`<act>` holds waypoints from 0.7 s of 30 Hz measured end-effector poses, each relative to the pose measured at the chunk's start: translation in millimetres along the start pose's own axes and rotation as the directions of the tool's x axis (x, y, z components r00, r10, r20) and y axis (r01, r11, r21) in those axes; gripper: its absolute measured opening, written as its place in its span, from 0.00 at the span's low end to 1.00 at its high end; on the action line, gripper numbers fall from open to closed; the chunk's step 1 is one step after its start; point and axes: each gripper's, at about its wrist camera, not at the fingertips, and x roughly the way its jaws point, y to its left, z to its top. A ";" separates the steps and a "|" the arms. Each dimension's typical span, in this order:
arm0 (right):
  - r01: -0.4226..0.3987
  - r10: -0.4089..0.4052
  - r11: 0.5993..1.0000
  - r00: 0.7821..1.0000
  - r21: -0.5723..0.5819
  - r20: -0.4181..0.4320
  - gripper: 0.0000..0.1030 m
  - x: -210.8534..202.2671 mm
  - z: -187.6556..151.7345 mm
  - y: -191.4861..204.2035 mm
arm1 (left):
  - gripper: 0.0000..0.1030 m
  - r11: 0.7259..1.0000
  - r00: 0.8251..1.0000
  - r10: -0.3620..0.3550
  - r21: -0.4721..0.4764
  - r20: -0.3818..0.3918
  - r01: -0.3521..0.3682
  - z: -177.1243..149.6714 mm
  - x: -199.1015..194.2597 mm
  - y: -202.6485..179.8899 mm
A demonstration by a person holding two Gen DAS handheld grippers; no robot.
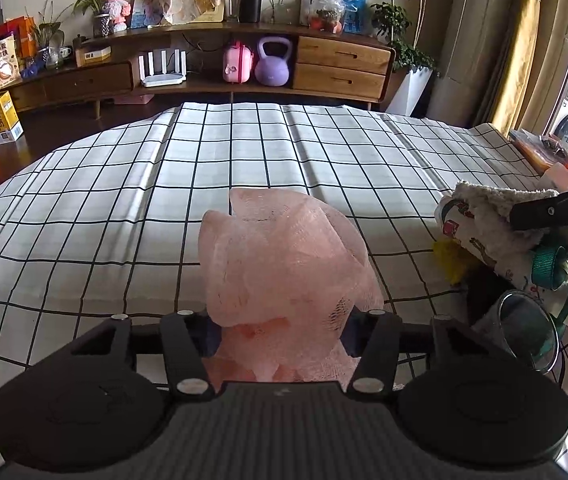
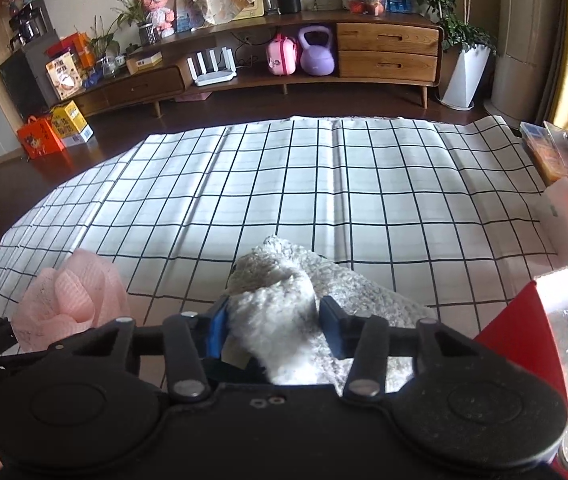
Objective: Organize soft objects
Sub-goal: 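Carry the bath puff and fluffy cloth with both tools over the red box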
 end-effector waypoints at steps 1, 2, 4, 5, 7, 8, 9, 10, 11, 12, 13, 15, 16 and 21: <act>0.002 -0.002 1.000 1.000 0.002 0.005 0.33 -2.9 -0.4 -0.7 | 0.47 1.000 1.000 0.002 -0.001 0.003 -0.002 0.5 -1.9 0.1; 0.004 -0.004 1.000 1.000 0.003 0.010 0.27 -5.5 -0.8 -1.5 | 0.44 1.000 1.000 0.001 -0.003 0.006 -0.001 1.1 -3.5 0.3; 0.009 -0.009 1.000 1.000 0.010 0.014 0.21 -10.7 -1.2 -3.1 | 0.42 1.000 1.000 -0.005 -0.008 0.010 0.005 2.7 -7.2 1.0; 0.014 -0.014 1.000 1.000 0.017 0.019 0.20 -13.9 -1.3 -4.1 | 0.41 1.000 1.000 -0.005 -0.008 0.011 0.005 3.4 -8.7 1.2; 0.016 -0.017 1.000 0.999 0.026 0.034 0.19 -20.7 -1.4 -6.7 | 0.38 1.000 1.000 0.001 -0.008 0.008 -0.001 4.9 -11.5 1.0; 0.012 -0.013 0.999 0.999 0.031 0.041 0.19 -25.1 -1.3 -8.0 | 0.38 1.000 1.000 0.006 -0.011 0.005 -0.006 5.8 -12.6 1.4; 0.011 -0.013 0.999 0.999 0.035 0.050 0.19 -29.5 -1.2 -9.1 | 0.38 1.000 1.000 0.008 -0.021 0.004 -0.008 7.1 -14.2 2.3; 0.014 -0.016 0.999 0.998 0.037 0.061 0.18 -34.7 -1.0 -9.9 | 0.37 0.999 1.000 0.007 -0.034 0.004 -0.007 8.7 -17.0 3.7; 0.014 -0.017 0.999 0.997 0.039 0.072 0.18 -40.7 -0.2 -10.6 | 0.37 0.999 1.000 0.005 -0.043 0.006 -0.004 10.1 -19.7 4.6; 0.008 -0.012 0.999 0.997 0.042 0.081 0.18 -46.7 0.3 -11.8 | 0.37 0.999 1.000 0.003 -0.047 0.008 -0.003 11.6 -22.7 4.8; 0.004 -0.008 0.999 0.996 0.046 0.090 0.18 -52.7 1.0 -13.4 | 0.37 0.999 1.000 0.003 -0.049 0.012 -0.003 12.8 -26.6 4.9; -0.004 -0.002 0.998 0.994 0.056 0.108 0.18 -66.1 1.2 -17.1 | 0.36 0.999 1.000 -0.003 -0.048 0.022 0.004 15.1 -34.6 4.0; -0.011 0.004 0.998 0.993 0.058 0.117 0.18 -73.2 1.0 -18.9 | 0.36 0.999 1.000 -0.007 -0.047 0.027 0.008 16.2 -39.7 3.4; -0.024 0.013 0.997 0.987 0.069 0.159 0.18 -109.2 -4.7 -27.9 | 0.36 0.999 0.999 -0.031 -0.038 0.044 0.032 21.4 -64.5 -1.6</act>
